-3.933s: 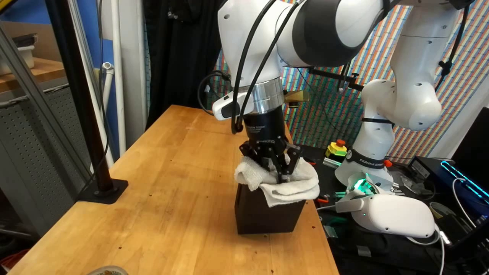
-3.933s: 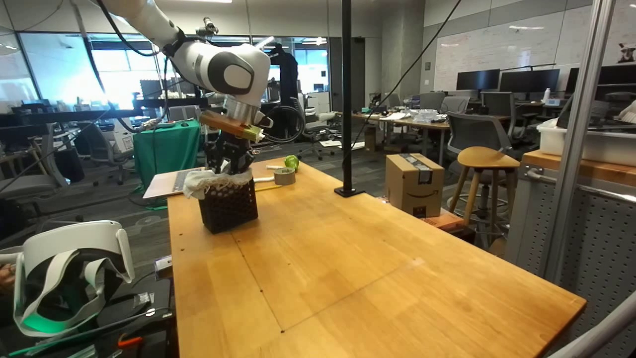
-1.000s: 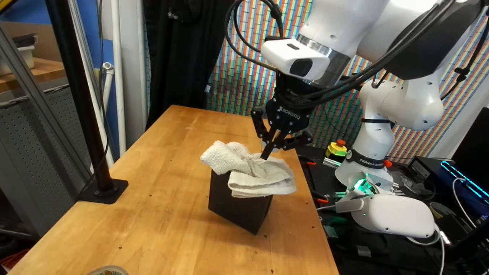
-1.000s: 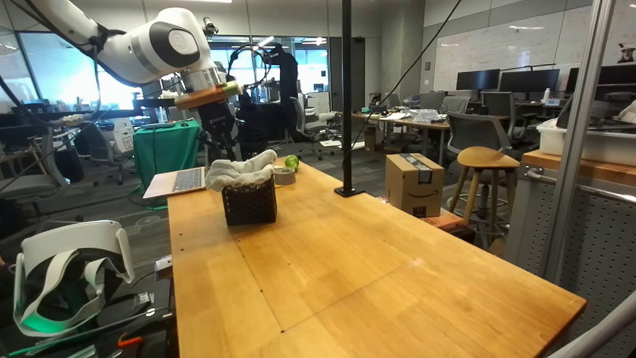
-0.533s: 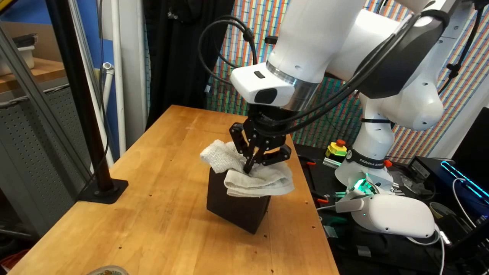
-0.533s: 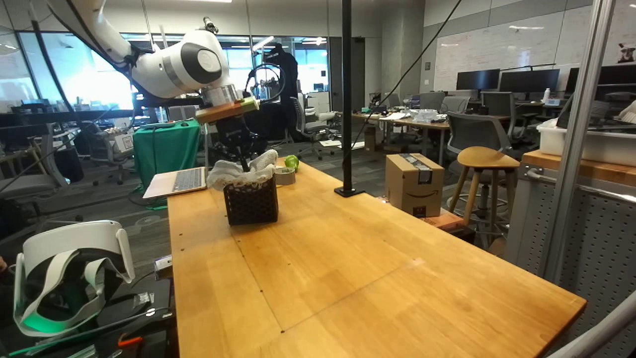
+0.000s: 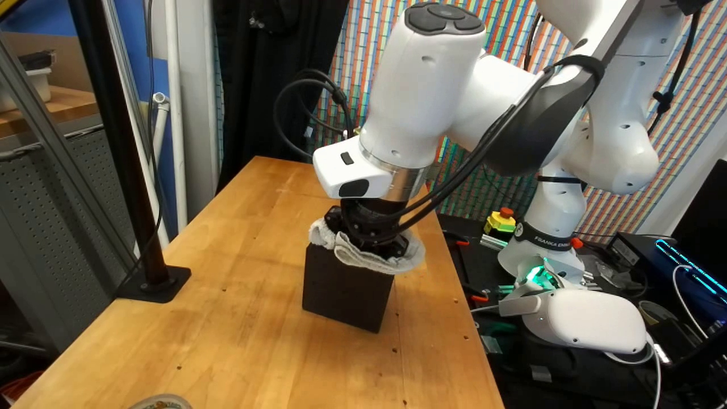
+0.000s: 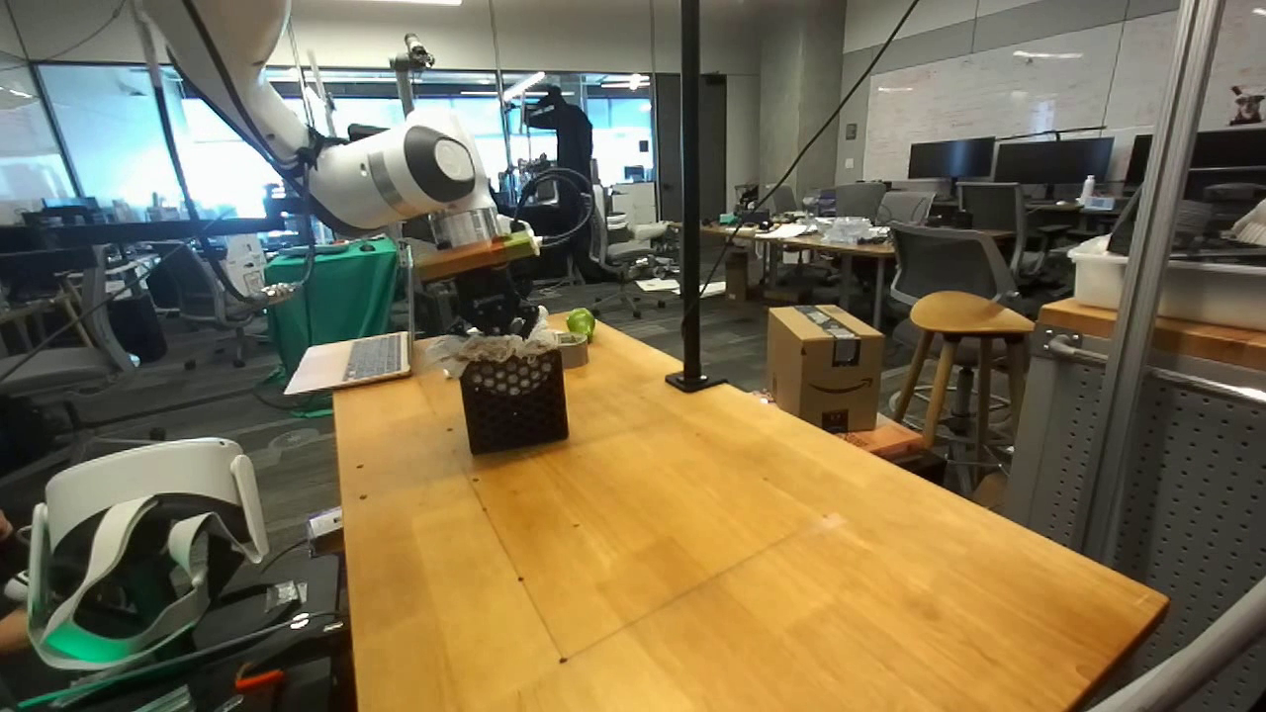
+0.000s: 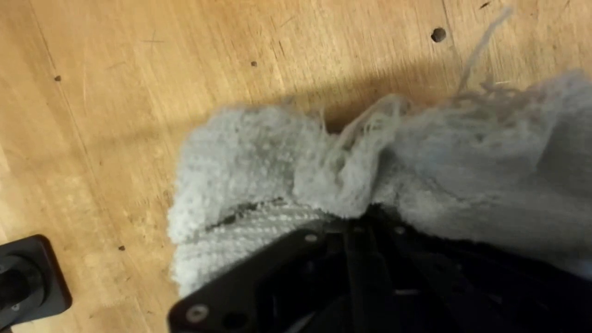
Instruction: Put the white towel in the black box
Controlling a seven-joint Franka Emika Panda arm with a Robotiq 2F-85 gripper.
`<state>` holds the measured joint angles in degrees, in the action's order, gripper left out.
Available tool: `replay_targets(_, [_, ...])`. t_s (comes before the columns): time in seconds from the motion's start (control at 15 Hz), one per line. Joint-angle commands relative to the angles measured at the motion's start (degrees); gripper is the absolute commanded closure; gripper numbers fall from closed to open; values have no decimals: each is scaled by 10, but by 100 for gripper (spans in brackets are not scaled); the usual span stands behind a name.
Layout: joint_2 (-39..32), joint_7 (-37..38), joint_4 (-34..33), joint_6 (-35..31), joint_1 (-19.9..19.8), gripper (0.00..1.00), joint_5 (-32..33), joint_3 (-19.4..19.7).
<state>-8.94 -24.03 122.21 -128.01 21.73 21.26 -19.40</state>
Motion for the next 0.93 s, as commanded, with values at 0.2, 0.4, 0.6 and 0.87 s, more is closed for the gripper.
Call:
replay_targets(0.2, [-31,15,-1,51,-9,96,14,8])
replay_targets(0.4, [-19,9,-5,59,-14,96,5,7])
replay_targets(0.6, [11,-6,-4,58,-22,96,-22,4])
replay_targets(0.87, [59,-25,6,55,-31,96,-66,0])
